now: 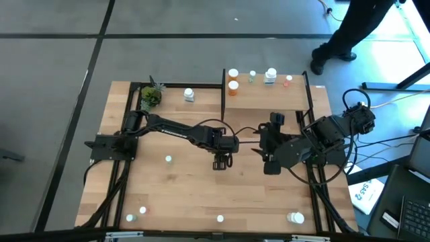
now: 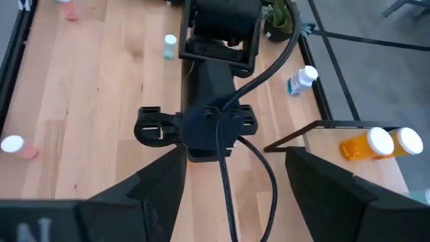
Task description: Pick and place medicine bottles onto shelf by color
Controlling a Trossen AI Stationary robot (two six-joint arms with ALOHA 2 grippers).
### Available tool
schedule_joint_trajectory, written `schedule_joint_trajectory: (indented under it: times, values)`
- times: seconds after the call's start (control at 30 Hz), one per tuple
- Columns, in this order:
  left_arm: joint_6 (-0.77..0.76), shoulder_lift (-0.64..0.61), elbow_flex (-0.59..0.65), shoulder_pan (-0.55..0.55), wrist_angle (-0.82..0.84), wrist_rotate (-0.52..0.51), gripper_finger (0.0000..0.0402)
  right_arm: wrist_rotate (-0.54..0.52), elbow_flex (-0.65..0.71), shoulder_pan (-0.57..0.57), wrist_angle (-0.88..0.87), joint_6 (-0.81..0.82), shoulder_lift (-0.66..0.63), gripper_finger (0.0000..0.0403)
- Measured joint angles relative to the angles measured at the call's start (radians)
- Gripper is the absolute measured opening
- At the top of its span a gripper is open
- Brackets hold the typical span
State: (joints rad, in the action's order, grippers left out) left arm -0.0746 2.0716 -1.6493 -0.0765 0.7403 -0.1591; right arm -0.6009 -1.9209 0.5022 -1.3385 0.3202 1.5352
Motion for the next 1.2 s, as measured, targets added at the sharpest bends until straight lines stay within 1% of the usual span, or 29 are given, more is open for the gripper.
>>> schedule_joint_trajectory:
  times: [1.2]
  values:
    - [-0.028, 0.000, 0.000, 0.001, 0.000, -0.007, 0.0197, 0.002, 0.000, 0.000, 0.004, -0.011, 0.000, 0.0255]
